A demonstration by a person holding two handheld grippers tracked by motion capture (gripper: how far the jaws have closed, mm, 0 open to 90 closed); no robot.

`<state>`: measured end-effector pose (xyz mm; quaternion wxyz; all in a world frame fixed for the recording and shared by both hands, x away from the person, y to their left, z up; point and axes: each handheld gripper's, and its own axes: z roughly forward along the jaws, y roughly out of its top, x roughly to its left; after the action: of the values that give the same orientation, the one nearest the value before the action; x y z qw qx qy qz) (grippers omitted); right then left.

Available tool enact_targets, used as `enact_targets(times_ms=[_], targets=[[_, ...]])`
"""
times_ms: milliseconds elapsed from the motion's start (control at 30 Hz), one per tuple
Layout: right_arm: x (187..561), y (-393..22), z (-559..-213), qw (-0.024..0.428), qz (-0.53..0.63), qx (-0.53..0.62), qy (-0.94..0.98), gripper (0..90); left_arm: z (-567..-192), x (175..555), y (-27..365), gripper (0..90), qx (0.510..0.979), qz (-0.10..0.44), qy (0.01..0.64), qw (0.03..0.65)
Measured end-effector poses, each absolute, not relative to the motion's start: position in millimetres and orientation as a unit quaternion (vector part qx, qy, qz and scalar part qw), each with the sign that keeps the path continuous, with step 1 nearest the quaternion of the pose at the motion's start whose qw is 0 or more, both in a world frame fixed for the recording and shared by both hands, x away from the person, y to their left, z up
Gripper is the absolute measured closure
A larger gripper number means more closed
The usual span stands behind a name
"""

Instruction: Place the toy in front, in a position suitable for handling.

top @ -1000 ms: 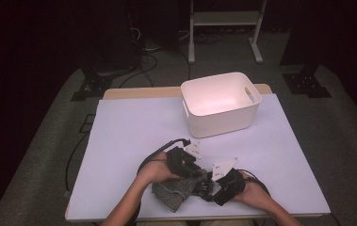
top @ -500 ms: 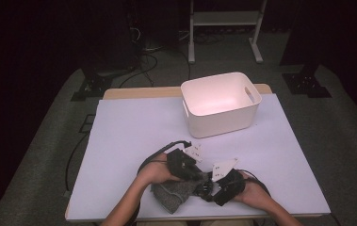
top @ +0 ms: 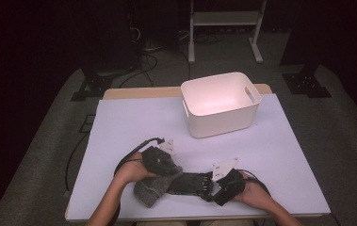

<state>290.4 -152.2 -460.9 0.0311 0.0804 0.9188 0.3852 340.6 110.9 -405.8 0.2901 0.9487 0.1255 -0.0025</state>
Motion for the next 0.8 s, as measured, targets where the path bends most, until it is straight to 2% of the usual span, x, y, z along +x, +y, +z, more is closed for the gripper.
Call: enact_targets(times_ms=[300,800], targets=[[290,-152,-461,0.034,0.385,0.078,0.919,23.3,-403,345,100,78.6,0.946,-0.019,0.116,0.301],[289,-153,-462,0.029,0.39,0.084,0.916,23.2,-386,331,11,78.5,0.956,-0.033,0.006,0.291]])
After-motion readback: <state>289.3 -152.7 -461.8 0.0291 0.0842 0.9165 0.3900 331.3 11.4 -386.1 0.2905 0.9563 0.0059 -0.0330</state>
